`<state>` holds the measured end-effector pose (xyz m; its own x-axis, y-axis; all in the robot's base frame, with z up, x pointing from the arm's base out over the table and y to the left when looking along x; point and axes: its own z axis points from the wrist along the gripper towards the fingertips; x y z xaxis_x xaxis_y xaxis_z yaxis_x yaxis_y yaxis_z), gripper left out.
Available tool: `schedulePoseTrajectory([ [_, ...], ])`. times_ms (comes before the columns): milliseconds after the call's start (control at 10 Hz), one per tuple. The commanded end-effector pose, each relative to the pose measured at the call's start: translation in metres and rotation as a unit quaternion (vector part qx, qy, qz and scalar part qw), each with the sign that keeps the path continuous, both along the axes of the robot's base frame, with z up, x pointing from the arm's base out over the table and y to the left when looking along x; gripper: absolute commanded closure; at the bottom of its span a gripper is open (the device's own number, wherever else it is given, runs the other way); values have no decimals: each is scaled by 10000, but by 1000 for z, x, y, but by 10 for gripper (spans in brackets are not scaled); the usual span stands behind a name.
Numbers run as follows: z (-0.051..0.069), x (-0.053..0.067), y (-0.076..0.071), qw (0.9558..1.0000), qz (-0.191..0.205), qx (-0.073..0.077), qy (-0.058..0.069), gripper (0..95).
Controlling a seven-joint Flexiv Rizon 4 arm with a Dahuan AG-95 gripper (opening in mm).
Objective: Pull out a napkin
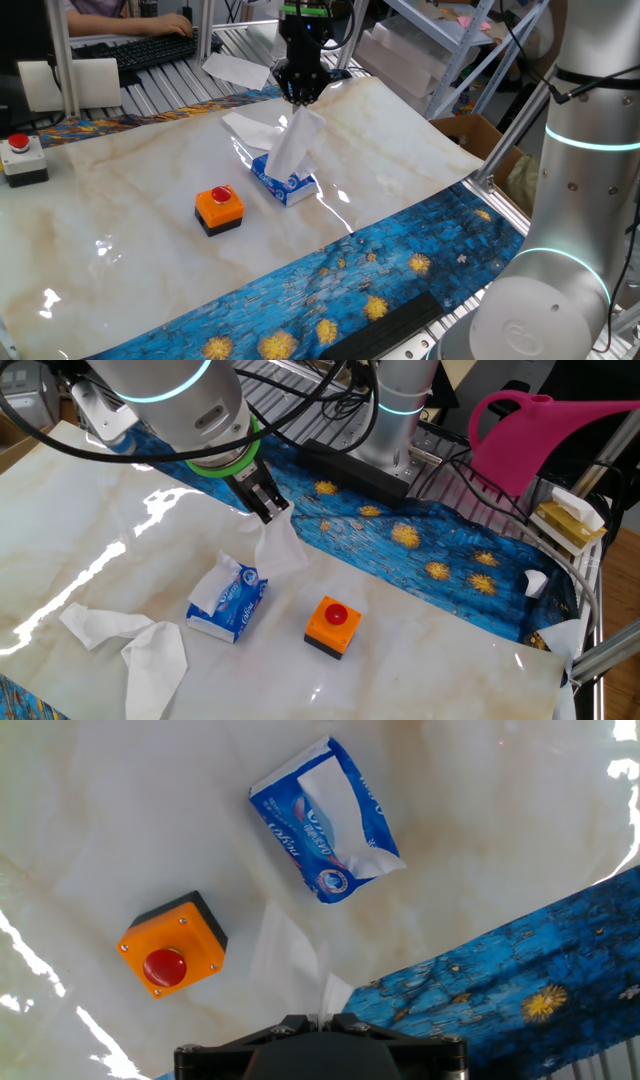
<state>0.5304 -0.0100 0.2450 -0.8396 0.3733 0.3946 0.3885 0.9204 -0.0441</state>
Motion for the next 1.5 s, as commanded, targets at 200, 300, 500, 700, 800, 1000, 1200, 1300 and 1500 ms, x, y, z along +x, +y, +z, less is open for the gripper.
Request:
schedulePoseTrajectory([
  [200,-1,-2,3,10000,-58,3,2,950],
  [300,-2,-3,4,10000,-69,13,3,950],
  [500,-3,-2,4,10000,-49,26,-6,950],
  [700,-3,-1,3,10000,-54,28,-9,950],
  [800,-3,-1,3,10000,-93,19,-2,950],
  [1000,-3,-3,3,9999,-162,-26,6,950],
  [1200,-5,-7,8,9998,-191,-32,9,950],
  [1300,-8,-12,13,9995,-310,-80,24,950],
  [1500,-16,-24,23,9989,-450,-145,27,950],
])
